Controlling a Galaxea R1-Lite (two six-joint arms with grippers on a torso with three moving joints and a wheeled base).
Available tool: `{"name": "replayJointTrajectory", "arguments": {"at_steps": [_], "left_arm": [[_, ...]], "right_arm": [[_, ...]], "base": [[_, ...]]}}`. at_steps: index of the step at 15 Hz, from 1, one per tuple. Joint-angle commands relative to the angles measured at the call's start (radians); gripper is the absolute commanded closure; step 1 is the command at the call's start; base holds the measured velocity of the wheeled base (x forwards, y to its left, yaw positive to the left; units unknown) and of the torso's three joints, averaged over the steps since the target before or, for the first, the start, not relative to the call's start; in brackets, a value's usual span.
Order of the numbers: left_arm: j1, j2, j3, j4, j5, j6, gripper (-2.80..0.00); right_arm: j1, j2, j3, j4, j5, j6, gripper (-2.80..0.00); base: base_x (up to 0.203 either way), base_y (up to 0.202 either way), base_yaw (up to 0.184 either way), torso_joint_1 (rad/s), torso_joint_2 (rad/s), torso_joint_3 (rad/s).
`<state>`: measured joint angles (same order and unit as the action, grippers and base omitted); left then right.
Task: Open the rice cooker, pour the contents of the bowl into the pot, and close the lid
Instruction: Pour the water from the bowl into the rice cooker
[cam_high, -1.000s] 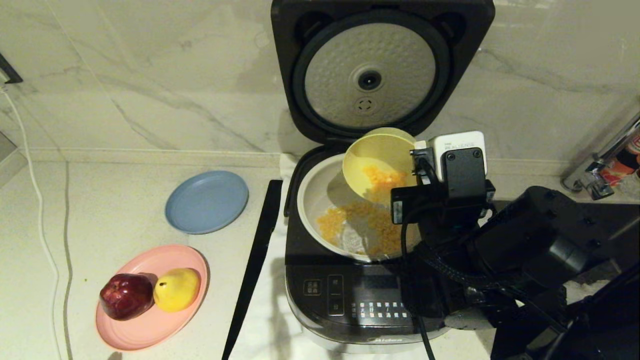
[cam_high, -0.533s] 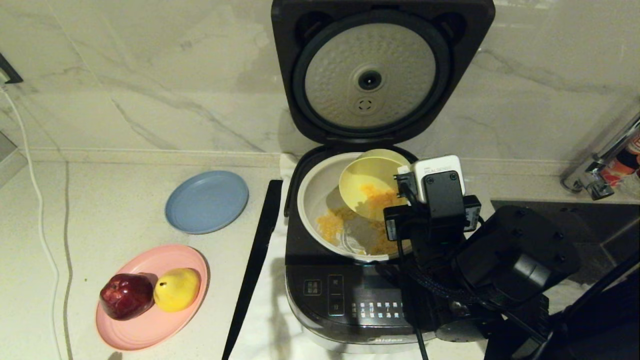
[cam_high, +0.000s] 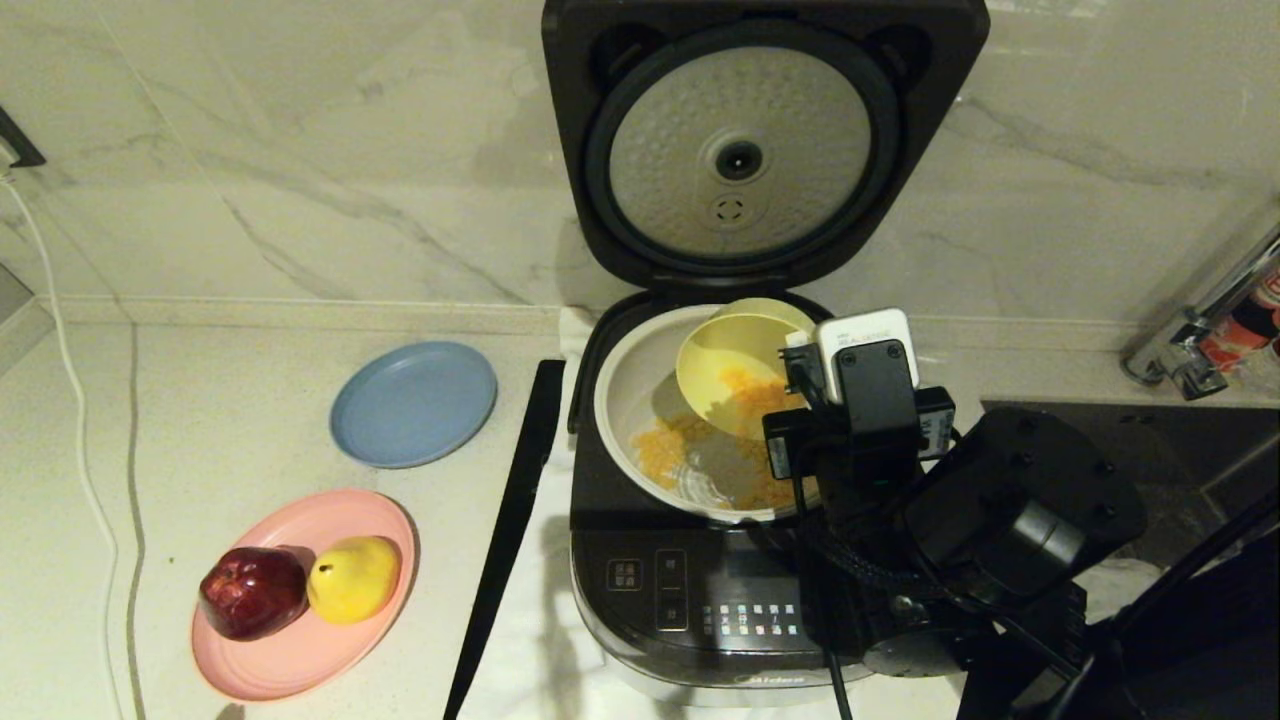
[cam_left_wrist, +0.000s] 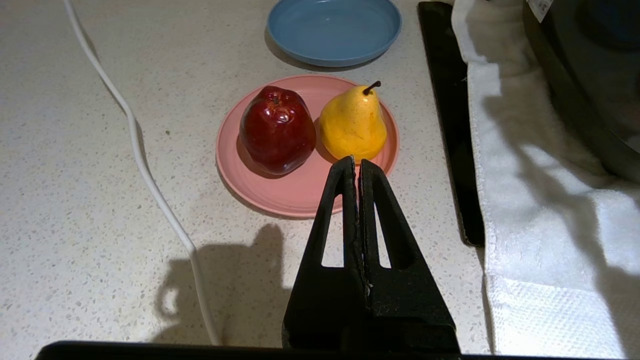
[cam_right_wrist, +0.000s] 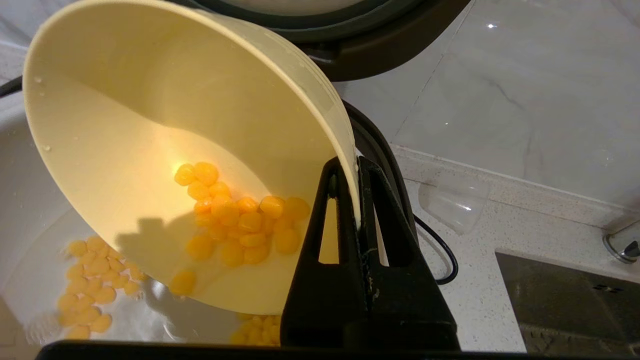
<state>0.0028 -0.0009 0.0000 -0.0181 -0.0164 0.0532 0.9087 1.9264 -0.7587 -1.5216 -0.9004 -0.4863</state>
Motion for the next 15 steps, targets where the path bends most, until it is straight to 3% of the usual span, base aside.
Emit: {"name": "replayJointTrajectory", "arguments": {"at_steps": [1, 5, 15], "left_arm": [[0.000, 0.001, 0.008, 0.000, 0.001, 0.000, 0.00], [0.000, 0.001, 0.008, 0.000, 0.000, 0.000, 0.00], [0.000, 0.001, 0.008, 0.000, 0.001, 0.000, 0.00]], "right_arm": [[0.001, 0.006, 0.012, -0.008, -0.003, -0.010, 0.00], [0.001, -0.001, 0.016, -0.008, -0.003, -0.052, 0.00], [0.006, 0.066, 0.047, -0.008, 0.003, -0.066, 0.00]], "base": [[0.000, 0.000, 0.000, 0.000, 0.00, 0.000], [0.000, 0.000, 0.000, 0.000, 0.00, 0.000], [0.000, 0.000, 0.000, 0.000, 0.00, 0.000]]}}
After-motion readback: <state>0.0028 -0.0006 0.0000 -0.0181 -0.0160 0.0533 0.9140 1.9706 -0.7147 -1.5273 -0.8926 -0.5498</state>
